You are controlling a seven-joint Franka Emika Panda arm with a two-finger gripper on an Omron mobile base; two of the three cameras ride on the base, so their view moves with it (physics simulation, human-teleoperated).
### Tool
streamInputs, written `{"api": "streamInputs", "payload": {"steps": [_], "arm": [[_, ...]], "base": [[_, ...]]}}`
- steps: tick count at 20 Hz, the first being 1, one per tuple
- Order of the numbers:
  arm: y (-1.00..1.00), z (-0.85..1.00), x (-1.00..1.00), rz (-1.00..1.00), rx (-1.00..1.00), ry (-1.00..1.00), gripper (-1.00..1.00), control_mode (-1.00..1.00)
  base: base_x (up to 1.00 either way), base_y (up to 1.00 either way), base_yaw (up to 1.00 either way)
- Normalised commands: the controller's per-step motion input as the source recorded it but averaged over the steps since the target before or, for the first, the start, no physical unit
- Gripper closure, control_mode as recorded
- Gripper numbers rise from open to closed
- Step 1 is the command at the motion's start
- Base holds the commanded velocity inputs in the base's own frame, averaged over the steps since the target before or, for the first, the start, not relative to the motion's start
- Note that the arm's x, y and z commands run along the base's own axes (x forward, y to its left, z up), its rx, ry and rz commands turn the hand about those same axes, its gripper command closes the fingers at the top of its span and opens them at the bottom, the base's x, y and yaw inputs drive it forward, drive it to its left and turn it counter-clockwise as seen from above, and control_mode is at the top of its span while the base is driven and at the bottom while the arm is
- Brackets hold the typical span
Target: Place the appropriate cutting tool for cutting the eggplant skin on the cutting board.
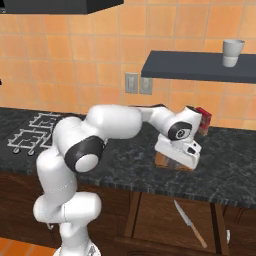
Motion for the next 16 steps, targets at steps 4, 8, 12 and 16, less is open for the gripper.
{"api": "streamInputs", "payload": {"steps": [4,8,12,16], "arm": [[-0.40,-0.35,0.86,-0.11,0.00,0.04,1.00,-1.00],[-0.26,-0.51,0.81,-0.10,0.00,0.03,1.00,-1.00],[-0.33,-0.32,0.61,-0.09,0.00,0.00,1.00,-1.00],[-0.14,-0.07,0.68,-0.10,0.00,0.01,1.00,-1.00]], "base": [[0.00,0.00,0.00],[0.00,0.00,0.00],[0.00,0.00,0.00],[0.00,0.00,0.00]]}}
